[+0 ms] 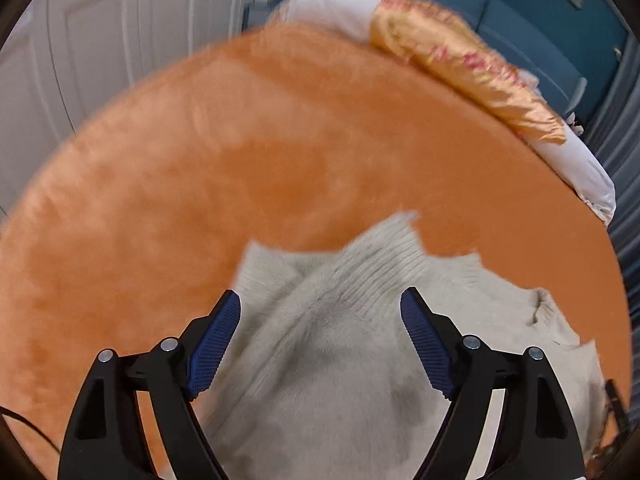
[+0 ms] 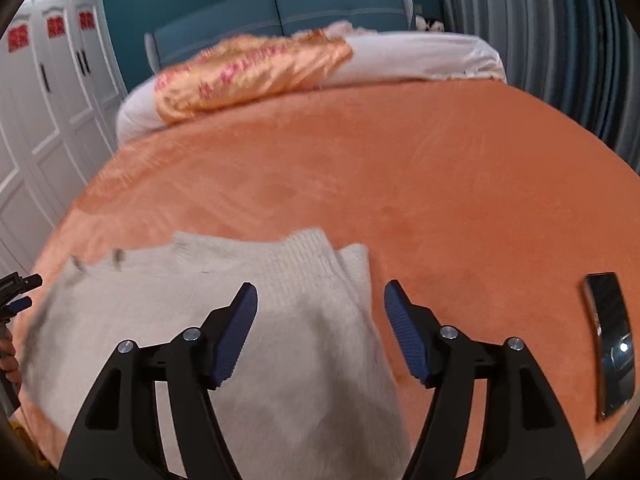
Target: Fold small clothes
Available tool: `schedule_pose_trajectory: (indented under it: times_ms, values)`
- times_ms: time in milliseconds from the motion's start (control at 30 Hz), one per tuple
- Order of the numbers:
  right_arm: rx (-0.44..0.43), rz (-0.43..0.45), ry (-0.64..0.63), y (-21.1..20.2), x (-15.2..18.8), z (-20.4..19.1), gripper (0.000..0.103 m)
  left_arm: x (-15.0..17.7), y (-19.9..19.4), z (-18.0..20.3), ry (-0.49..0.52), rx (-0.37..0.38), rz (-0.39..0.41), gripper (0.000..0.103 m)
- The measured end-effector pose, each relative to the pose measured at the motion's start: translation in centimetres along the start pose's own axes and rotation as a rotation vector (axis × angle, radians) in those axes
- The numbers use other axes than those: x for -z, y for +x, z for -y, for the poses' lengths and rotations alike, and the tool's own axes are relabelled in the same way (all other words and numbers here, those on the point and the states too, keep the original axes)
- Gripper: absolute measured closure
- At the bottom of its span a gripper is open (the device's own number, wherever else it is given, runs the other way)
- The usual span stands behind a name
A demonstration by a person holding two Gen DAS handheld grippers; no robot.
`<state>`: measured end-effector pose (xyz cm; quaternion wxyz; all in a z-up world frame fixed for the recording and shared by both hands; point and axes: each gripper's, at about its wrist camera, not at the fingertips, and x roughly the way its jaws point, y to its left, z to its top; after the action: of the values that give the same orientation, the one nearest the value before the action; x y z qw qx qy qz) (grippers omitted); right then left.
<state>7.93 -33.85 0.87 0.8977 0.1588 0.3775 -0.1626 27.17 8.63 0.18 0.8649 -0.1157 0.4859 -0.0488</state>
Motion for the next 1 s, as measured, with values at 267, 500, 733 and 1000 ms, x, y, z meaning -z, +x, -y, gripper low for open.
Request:
schedule_pose_trajectory:
  times_ms: [267,500,733,1000]
  values:
    - [-0.134,0.188,0.071,-3.4,-2.9,0.3,0.096,-0.7,-2.8,0.4,0.038,0.082,0.115,0.099]
    - [0.009,-0.089,0.095,4.9,0.1,4.3,0.095,0.2,2.8,-2.1,0.013,-0.058,0.009,0.096]
    - [-0.024,0.187,0.056,-6.2,-0.2,0.5,0.087,1.8,-7.7,0.4,0.091,-0.029,0.179,0.081]
    - [-0.431,-0.101,-0.270,-6.5,10.4,-14.8,0.090,11.7,-8.3,6.8,0.237,0.151,-0.035,0.075]
